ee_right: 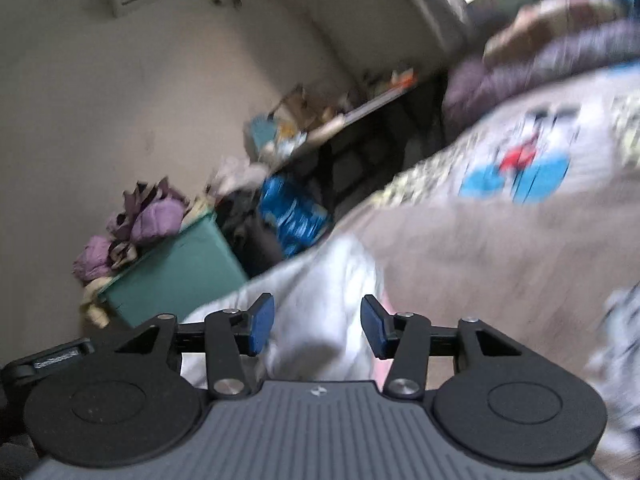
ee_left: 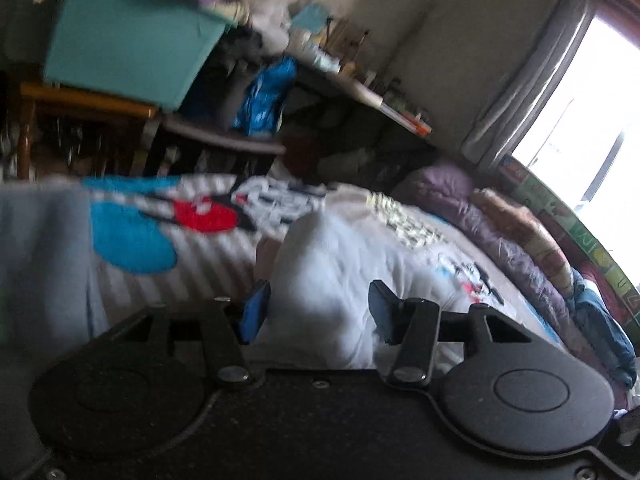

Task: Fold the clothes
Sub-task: 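Lower the sweatshirt onto the pink folded clothes and open both grippers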

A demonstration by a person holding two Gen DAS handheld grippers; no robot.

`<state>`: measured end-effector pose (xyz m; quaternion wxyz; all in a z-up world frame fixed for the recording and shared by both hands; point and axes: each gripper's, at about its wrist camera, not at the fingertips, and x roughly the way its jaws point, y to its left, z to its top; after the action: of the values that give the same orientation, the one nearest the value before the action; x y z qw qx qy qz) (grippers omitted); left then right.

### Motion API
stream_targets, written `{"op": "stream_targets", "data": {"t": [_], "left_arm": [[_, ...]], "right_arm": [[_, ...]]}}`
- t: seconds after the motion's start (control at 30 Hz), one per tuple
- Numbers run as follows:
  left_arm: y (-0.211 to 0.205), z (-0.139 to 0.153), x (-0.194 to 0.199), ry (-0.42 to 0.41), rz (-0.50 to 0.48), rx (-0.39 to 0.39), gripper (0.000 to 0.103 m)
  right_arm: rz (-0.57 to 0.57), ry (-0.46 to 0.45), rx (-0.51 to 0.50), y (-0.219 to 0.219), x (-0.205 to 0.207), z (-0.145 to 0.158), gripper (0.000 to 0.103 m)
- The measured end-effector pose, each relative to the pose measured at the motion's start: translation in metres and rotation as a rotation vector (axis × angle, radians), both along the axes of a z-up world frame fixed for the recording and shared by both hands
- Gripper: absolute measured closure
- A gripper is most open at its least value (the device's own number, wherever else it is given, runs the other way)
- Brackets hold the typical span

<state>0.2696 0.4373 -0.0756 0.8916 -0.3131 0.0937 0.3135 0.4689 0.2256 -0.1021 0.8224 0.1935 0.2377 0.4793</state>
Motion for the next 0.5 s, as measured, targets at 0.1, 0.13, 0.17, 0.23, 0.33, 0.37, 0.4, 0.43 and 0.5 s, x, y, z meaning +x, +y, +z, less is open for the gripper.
{"op": "stream_targets", "data": {"t": [0.1, 0.13, 0.17, 0.23, 0.33, 0.37, 0.4, 0.43, 0.5], "left_arm": [[-0.015, 0.013, -0.004, -0.035, -0.010, 0.125, 0.051], [-0.020, 0.015, -0.004, -0.048, -0.033, 0.174, 0.051], [-0.021, 0.013, 0.001, -0.042, -0.060, 0.197, 0.051], [-0.019, 0.004, 0.012, -0.011, -0.110, 0.187, 0.051], [-0.006, -0.023, 0.030, 0.069, -0.159, 0.058, 0.051], [-0.002, -0.031, 0.034, 0.092, -0.189, 0.015, 0.051], [0.001, -0.035, 0.037, 0.102, -0.203, -0.011, 0.051], [0.002, -0.036, 0.037, 0.100, -0.201, -0.019, 0.051], [0.006, -0.036, 0.035, 0.086, -0.201, -0.046, 0.050]], "right_arm": [[-0.001, -0.159, -0.049, 0.002, -0.017, 0.018, 0.054], [0.019, -0.215, -0.065, 0.005, -0.023, 0.023, 0.054], [0.039, -0.272, -0.080, 0.009, -0.029, 0.027, 0.054], [0.089, -0.306, -0.135, 0.022, -0.034, 0.025, 0.056], [0.122, -0.125, -0.307, 0.049, -0.012, -0.004, 0.055], [0.121, -0.110, -0.325, 0.049, -0.011, -0.008, 0.055], [0.119, -0.118, -0.329, 0.047, -0.013, -0.009, 0.055], [0.117, -0.126, -0.332, 0.045, -0.014, -0.010, 0.055], [0.111, -0.117, -0.323, 0.040, -0.015, -0.008, 0.056]]}}
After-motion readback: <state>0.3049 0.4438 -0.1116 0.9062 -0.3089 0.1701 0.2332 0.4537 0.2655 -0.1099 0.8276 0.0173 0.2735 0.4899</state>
